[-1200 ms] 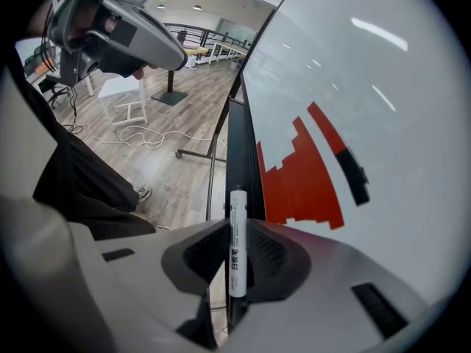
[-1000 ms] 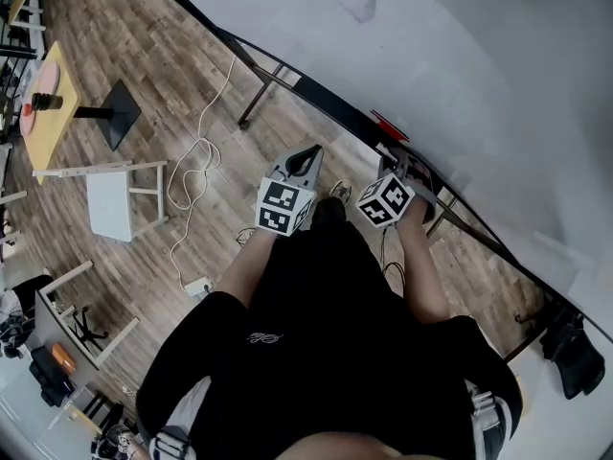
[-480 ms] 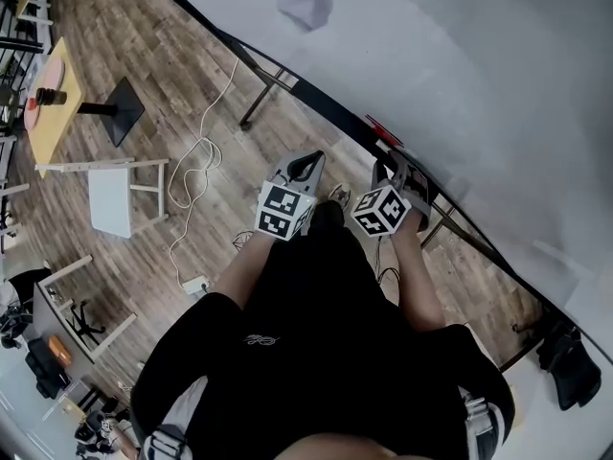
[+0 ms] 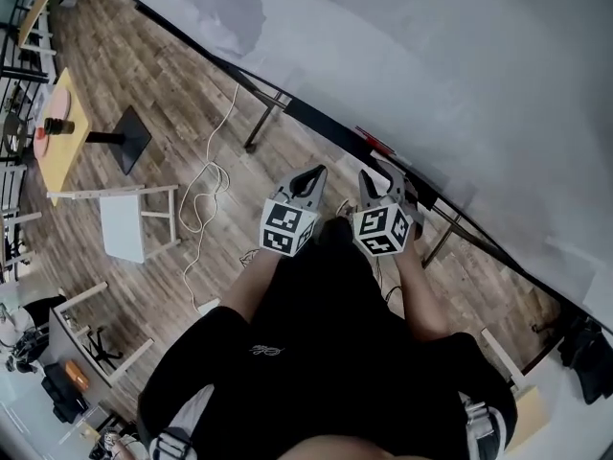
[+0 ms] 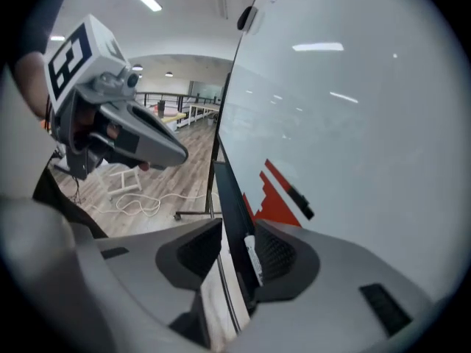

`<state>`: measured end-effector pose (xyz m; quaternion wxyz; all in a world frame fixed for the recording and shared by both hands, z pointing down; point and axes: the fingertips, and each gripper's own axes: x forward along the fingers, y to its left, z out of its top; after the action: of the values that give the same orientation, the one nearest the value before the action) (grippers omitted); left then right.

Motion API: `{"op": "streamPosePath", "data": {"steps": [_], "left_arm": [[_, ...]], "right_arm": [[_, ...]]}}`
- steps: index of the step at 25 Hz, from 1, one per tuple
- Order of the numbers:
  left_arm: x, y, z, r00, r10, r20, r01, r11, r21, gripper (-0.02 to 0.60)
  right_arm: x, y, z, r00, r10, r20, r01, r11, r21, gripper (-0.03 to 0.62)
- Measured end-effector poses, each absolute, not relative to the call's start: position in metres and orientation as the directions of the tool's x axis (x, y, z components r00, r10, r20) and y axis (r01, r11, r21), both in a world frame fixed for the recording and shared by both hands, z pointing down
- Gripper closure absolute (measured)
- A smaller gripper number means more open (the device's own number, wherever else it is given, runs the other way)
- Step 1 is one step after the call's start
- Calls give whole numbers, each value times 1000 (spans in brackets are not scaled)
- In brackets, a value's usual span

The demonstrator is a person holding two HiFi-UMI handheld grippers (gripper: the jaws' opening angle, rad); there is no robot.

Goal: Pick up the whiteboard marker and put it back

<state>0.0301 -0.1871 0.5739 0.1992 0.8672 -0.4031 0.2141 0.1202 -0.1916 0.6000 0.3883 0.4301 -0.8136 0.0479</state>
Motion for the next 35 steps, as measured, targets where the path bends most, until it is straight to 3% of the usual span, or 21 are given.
{"op": "streamPosePath", "data": {"steps": [4, 10, 20, 25, 29, 35], "left_arm": [[41, -190, 555, 601, -628, 495, -775, -608, 170, 574], [38, -190, 519, 640, -649, 411, -750, -643, 152, 574], [-15, -161, 476, 626, -719, 302, -776, -613, 150, 574], [-50, -135, 460, 624, -740, 251, -780, -604, 163, 574], [-87, -109, 453, 627, -745, 225, -778, -609, 151, 574], [-115, -64, 471, 676, -696, 240, -737, -639, 221, 574]], "right_arm": [[113, -188, 569, -416, -692, 590, -797, 590, 130, 479], [102, -180, 525, -452, -780, 433, -867, 498, -9, 586], [68, -145, 461, -442, -871, 216, -896, 416, -157, 591], [42, -117, 448, -376, -895, 238, -925, 379, -38, 591], [8, -87, 441, -370, -906, 203, -929, 365, -67, 591], [-31, -26, 459, -324, -910, 260, -946, 309, -95, 591]]}}
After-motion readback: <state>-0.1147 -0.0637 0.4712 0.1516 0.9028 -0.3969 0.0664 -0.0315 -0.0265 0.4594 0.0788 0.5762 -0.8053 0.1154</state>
